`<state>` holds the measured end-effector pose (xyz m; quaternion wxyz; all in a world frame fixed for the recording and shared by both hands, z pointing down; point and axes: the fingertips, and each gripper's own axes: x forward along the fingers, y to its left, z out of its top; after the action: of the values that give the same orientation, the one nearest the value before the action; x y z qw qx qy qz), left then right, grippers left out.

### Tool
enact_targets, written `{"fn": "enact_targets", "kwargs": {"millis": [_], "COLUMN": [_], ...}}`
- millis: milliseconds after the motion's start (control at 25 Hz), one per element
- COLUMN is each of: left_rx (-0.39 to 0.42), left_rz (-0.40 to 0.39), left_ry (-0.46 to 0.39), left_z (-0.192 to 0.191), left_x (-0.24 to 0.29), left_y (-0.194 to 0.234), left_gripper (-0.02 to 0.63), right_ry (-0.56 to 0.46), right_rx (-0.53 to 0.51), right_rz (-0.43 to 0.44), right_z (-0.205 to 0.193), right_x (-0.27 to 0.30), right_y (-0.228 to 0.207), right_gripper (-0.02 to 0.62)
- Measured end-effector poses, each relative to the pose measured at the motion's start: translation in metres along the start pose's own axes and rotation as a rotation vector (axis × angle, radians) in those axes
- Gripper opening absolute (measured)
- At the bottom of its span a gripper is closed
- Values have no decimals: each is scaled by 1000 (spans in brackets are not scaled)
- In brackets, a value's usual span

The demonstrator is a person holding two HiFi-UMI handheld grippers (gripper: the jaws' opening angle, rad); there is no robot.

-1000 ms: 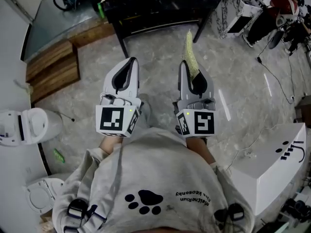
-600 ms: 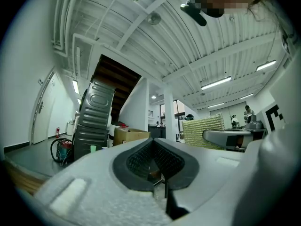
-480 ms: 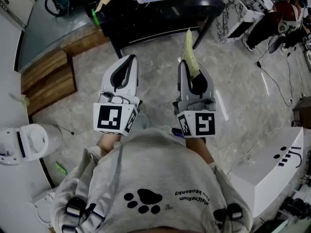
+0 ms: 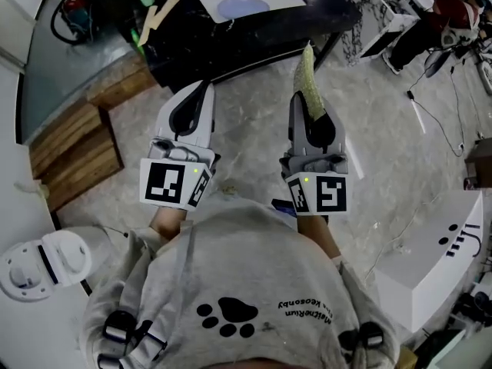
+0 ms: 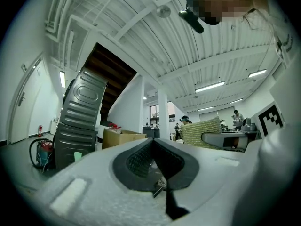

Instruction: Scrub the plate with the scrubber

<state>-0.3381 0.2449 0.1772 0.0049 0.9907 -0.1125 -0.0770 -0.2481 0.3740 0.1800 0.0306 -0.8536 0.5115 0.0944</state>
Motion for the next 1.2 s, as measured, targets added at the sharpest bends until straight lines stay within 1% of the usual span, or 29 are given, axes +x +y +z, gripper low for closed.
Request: {"fn": "enact_targets", "kwargs": {"millis": [160, 400, 680, 920, 1040, 1200], "left_rx": [-26, -55, -52, -56, -51, -54], "left_rz": [-19, -21, -40, -15, 8, 62], "left_ry": [-2, 13, 8, -11, -6, 7], "left_z": [-6, -17, -19, -20, -25, -35], "left_x": [17, 24, 32, 51, 68, 104], "left_y": [17, 35, 38, 49, 58, 80], "left_gripper": [3, 3, 3, 3, 3, 3], "right_ry": [20, 29, 25, 0, -12, -8], "right_rx": [-16, -48, -45, -66, -59, -49], "right_rz": [-14, -3, -5, 34, 67, 121], "right_z": [-7, -9, -14, -12, -16, -30], "right_x": [25, 43, 54, 83, 110, 156], "right_y": [-1, 9, 7, -2, -10, -26], "right_gripper": [77, 77, 77, 77, 77, 77]}}
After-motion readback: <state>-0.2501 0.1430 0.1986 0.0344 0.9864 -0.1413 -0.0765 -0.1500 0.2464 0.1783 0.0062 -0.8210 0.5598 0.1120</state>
